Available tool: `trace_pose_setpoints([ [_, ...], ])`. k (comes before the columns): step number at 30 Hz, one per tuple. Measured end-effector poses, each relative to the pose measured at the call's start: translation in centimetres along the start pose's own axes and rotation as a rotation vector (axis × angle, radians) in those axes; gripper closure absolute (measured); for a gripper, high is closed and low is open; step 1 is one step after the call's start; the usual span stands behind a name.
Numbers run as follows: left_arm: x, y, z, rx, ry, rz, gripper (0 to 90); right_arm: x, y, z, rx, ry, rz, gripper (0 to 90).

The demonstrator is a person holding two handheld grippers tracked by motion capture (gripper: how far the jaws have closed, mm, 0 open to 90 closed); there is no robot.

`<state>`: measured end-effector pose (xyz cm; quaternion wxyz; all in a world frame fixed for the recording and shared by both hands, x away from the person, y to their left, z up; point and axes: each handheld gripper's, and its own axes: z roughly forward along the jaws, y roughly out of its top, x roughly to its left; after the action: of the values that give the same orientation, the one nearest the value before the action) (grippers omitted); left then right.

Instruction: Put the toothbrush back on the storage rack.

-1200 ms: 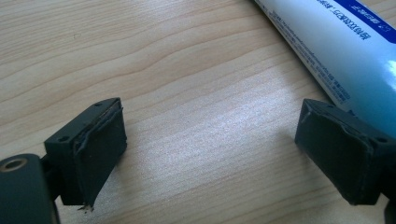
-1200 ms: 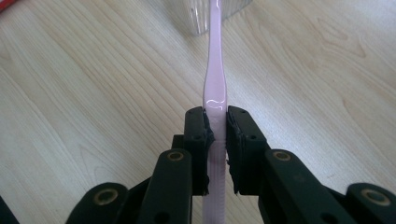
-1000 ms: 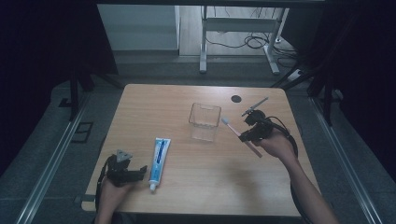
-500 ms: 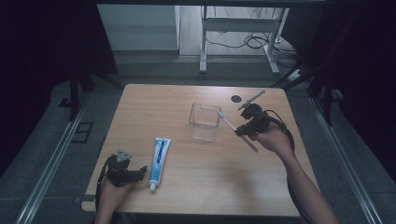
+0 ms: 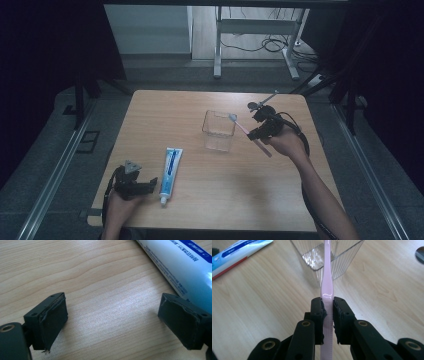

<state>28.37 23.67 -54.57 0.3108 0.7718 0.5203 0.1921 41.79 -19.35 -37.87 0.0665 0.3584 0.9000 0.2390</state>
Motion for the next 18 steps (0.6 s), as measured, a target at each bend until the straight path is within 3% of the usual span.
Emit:
trace_pose_setpoints([
  [18, 0.0, 0.0, 0.0, 0.0, 0.0, 0.0, 8.8, 0.0, 2.9, 1.2, -0.034, -0.01, -0.005, 78.3],
])
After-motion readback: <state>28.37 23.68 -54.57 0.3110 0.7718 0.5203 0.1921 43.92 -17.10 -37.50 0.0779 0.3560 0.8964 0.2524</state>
